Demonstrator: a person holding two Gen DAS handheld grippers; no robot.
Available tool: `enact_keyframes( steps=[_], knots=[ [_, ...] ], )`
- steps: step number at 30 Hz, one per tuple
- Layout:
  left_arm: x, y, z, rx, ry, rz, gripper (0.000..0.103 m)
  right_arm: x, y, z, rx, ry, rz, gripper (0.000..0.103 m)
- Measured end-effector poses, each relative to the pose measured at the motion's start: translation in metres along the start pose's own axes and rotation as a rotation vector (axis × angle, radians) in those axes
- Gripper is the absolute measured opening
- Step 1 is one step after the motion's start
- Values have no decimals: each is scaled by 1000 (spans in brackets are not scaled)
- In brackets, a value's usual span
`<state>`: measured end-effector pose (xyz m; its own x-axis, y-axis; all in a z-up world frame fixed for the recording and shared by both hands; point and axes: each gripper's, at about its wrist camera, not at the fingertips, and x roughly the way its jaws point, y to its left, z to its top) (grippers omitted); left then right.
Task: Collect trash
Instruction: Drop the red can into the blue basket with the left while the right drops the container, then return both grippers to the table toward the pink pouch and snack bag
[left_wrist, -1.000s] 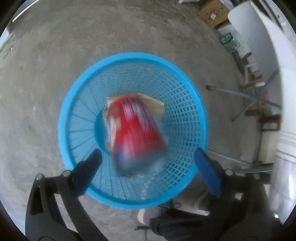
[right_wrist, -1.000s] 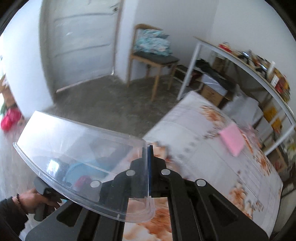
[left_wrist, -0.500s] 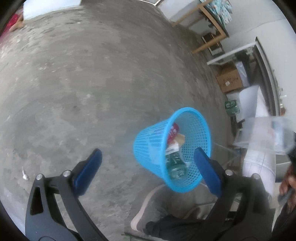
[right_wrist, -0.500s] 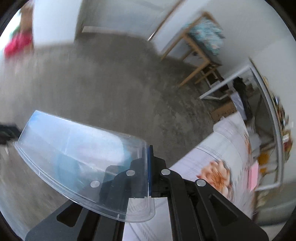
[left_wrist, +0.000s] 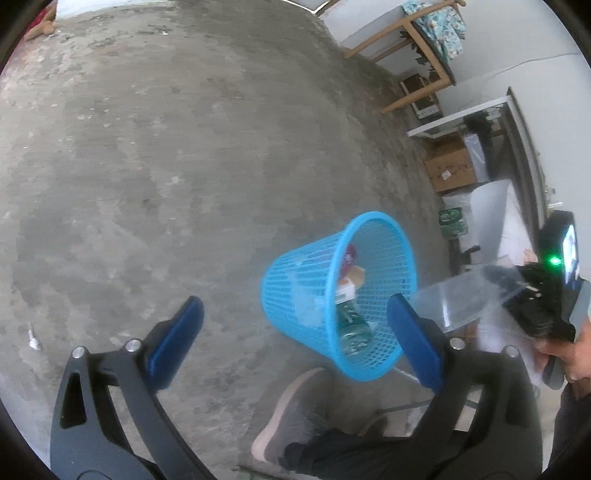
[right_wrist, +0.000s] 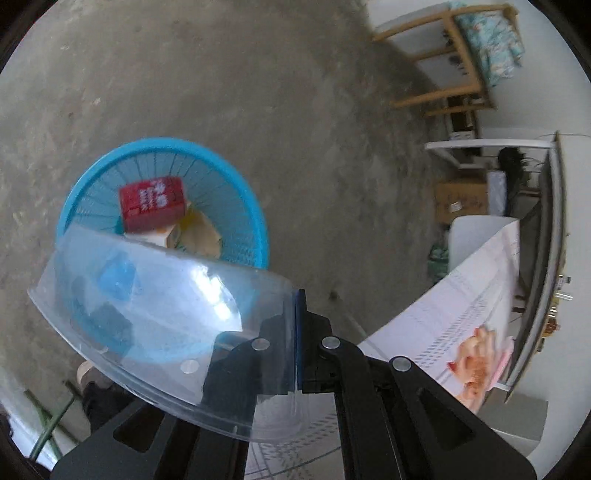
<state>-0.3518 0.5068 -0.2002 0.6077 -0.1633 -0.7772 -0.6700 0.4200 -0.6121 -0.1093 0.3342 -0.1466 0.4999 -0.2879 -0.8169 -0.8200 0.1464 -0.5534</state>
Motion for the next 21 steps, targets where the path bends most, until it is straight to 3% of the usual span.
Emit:
enact_keyframes(
  steps=[2, 3, 4, 6, 9, 14, 16, 19, 21],
  knots=[
    [4, -5, 0, 9, 6, -9, 95, -1, 1, 0, 0, 6, 10, 1],
    [6, -6, -1, 12, 9, -9, 95, 2, -2, 0, 20, 26, 30, 17],
    [7, -8, -1, 14, 6, -13, 95, 6, -5, 1, 30, 46, 42, 55],
    [8, -8, -1, 9, 9, -20, 95, 15, -2, -1, 6, 97, 101, 81],
    [6, -14, -1, 25, 11, -32, 95, 16, -1, 0, 10, 97, 100, 83],
    [-12, -48, -1, 115, -14, -58, 95, -6, -14, -2, 98, 12, 157, 85],
    [-24, -76, 0, 188, -42, -63, 95, -29, -30, -8, 165, -70, 230, 85],
    [-46, -142, 5, 342, -88, -75, 95, -78, -78, -36, 340, -265, 356, 85],
    [-57, -183, 8, 422, -111, -87, 95, -111, -123, -74, 470, -386, 401, 85]
  ],
)
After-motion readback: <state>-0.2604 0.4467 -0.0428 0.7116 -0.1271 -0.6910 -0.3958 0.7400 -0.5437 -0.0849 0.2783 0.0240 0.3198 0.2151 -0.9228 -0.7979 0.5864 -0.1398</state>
